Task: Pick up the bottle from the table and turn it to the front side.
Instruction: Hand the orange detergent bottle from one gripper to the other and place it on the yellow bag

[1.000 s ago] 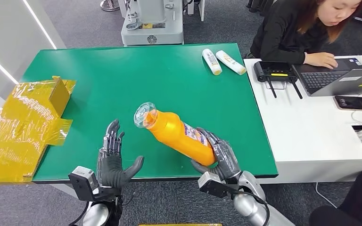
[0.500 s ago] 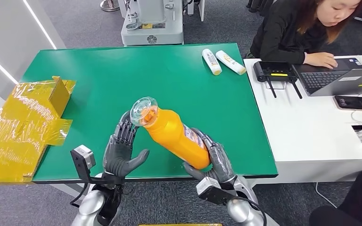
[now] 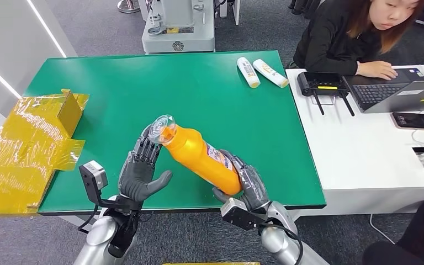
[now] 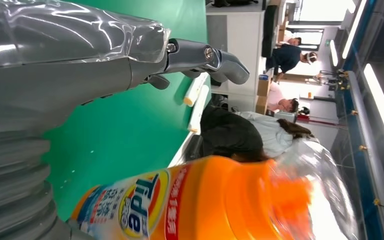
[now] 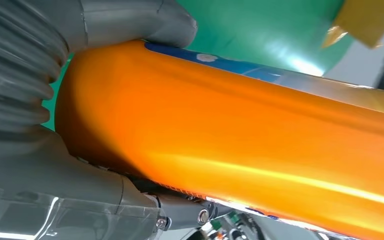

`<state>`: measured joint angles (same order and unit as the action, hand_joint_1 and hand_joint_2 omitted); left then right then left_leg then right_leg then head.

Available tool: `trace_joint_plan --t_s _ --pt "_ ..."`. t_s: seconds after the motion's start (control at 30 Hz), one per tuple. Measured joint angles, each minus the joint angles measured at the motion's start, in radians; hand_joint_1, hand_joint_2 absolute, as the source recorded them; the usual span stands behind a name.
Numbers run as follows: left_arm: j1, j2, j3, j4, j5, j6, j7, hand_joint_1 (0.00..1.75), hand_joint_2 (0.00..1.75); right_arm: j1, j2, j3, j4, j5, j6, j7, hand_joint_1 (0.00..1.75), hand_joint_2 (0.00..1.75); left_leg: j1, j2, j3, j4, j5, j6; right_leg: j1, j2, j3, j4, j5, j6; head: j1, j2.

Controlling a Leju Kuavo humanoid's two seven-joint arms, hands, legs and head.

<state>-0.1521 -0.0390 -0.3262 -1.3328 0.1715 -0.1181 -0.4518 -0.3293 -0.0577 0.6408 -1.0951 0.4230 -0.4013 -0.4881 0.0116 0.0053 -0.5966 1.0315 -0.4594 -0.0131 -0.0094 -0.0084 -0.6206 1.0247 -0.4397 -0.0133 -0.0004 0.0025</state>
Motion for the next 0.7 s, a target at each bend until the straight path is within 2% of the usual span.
trace_joint_plan --t_s 0.27,0.7 --pt "0.026 0.008 0.0 -0.009 0.007 -0.002 0.012 0.0 1.75 -0.042 0.011 -0.007 0.1 0.028 -0.002 0.013 1.75 1.75 0.0 0.0 0.0 0.0 0.0 0.0 0.0 0.0 0.0 0.0 0.0 0.0 0.0 0.0" --pt "-0.072 -0.031 -0.043 0.074 0.057 0.004 -0.006 0.0 1.75 -0.169 0.132 -0.004 0.223 0.049 0.006 0.02 1.75 1.75 0.0 0.0 0.001 0.0 0.001 -0.001 0.0 0.0 0.0 0.0 0.0 0.0 0.0 0.0"
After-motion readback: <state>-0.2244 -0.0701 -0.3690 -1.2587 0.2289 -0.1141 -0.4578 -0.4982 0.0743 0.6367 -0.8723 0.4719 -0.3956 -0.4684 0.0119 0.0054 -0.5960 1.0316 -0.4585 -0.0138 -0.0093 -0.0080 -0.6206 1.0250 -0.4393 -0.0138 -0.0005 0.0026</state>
